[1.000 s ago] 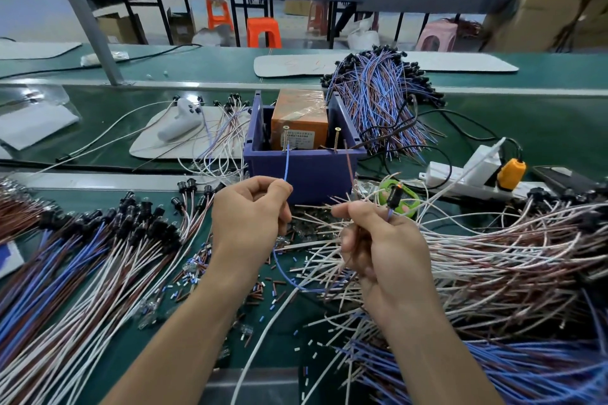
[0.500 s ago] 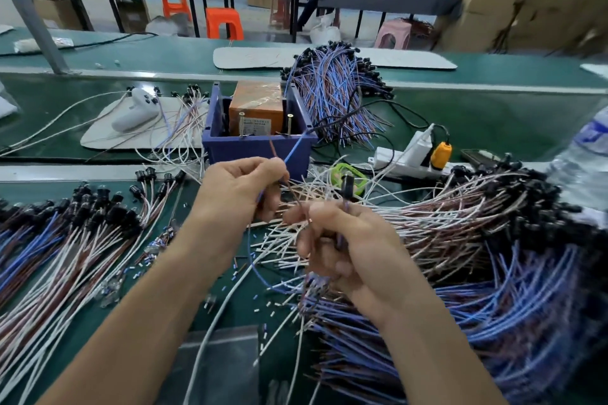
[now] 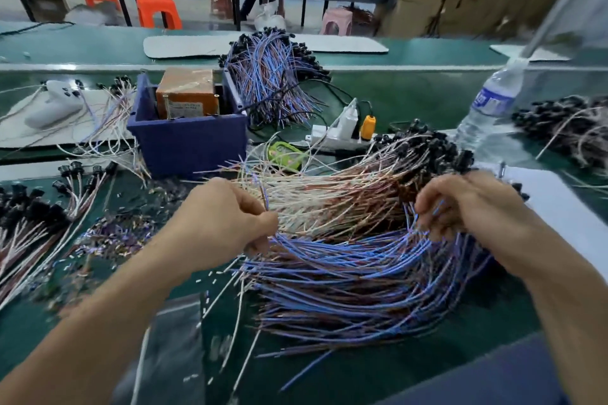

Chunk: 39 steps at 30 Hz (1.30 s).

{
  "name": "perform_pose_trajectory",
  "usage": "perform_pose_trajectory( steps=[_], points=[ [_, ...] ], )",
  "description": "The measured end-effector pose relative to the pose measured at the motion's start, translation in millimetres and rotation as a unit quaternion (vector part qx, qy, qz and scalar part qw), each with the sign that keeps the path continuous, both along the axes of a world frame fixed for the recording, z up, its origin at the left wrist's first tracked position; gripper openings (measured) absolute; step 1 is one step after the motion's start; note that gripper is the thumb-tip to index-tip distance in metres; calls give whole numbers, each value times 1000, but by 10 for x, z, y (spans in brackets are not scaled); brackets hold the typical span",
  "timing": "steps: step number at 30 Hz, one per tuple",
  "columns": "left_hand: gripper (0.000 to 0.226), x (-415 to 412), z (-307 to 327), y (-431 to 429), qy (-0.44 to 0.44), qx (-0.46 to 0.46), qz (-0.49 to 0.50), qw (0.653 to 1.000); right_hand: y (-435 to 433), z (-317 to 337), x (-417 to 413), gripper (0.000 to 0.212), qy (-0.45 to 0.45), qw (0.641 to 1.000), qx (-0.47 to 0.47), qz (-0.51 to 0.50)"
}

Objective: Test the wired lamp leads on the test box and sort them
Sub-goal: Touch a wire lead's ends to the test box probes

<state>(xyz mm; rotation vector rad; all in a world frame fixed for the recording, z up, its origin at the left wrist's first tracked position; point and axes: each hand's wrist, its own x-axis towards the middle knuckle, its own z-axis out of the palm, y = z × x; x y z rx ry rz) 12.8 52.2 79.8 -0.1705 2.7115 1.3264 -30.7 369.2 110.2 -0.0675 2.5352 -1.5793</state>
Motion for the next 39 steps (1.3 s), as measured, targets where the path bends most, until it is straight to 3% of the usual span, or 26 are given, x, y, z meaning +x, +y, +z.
perform_pose_trajectory(
  steps=[4,8,17,21,26,30,35,37,39],
  points=[
    [28,-9,-102,258,-30,-28,-19,999,152,-37,-56,43,17,990,136,-41],
    [31,-19,-202,407,-38,-45,-1,998,180,-96,-57,52,93,934,331,-95],
    [41,-28,-275,431,-37,-116,44,992,60,-286,-22,47,190,849,472,-144],
    [32,23,-225,386,-19,-121,63,990,-146,-394,95,54,262,857,425,-129],
    [22,105,-154,240,6,-126,84,988,-737,-538,198,59,274,912,304,-18],
    [21,173,-184,9,44,-103,124,986,-1415,-631,168,49,263,945,188,56],
    [21,334,-377,-424,138,-28,183,973,-2253,-701,145,47,248,957,94,118],
    [22,448,-419,-650,165,-41,225,959,-2583,-723,149,53,240,957,76,142],
    [26,563,-435,-888,170,-82,255,948,-2894,-750,155,44,218,958,64,176]
  ],
)
